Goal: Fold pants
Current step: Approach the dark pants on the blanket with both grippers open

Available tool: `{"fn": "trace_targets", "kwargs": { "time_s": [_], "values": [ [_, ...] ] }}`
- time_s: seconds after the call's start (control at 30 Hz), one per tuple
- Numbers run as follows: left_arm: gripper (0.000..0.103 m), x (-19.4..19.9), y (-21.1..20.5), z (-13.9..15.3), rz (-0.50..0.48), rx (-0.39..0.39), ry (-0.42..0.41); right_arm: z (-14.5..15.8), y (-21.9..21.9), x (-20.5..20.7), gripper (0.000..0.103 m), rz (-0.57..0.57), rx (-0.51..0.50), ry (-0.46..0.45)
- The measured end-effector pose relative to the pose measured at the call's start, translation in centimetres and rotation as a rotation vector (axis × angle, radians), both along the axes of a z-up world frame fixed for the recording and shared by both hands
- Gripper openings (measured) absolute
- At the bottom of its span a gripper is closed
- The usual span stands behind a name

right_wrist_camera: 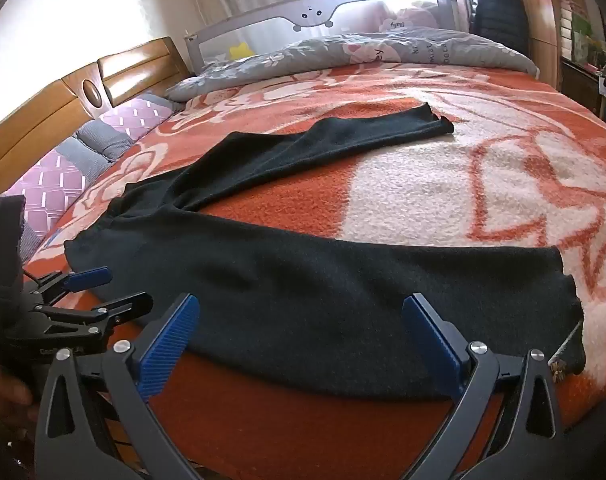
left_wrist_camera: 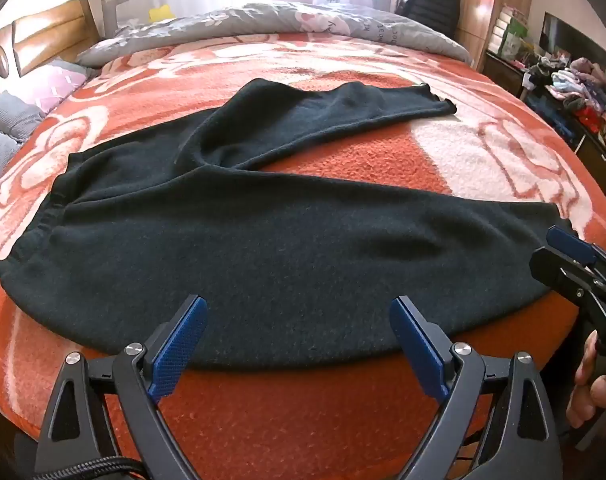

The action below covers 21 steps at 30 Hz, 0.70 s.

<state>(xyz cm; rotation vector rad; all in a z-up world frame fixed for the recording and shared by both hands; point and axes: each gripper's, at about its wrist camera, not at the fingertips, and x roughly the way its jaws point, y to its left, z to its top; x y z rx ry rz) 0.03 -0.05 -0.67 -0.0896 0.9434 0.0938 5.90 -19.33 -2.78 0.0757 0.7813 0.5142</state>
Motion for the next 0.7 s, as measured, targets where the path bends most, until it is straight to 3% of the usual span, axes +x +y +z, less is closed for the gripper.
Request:
{"fn": "trace_targets", "kwargs": {
  "time_s": [0.7],
  "values": [
    [0.093, 0.67, -0.09, -0.29, -0.010, -0.012, 0.019, -0.39, 0.65, 0.04, 0.101, 0.001, -0.001, 0.001]
  ]
}}
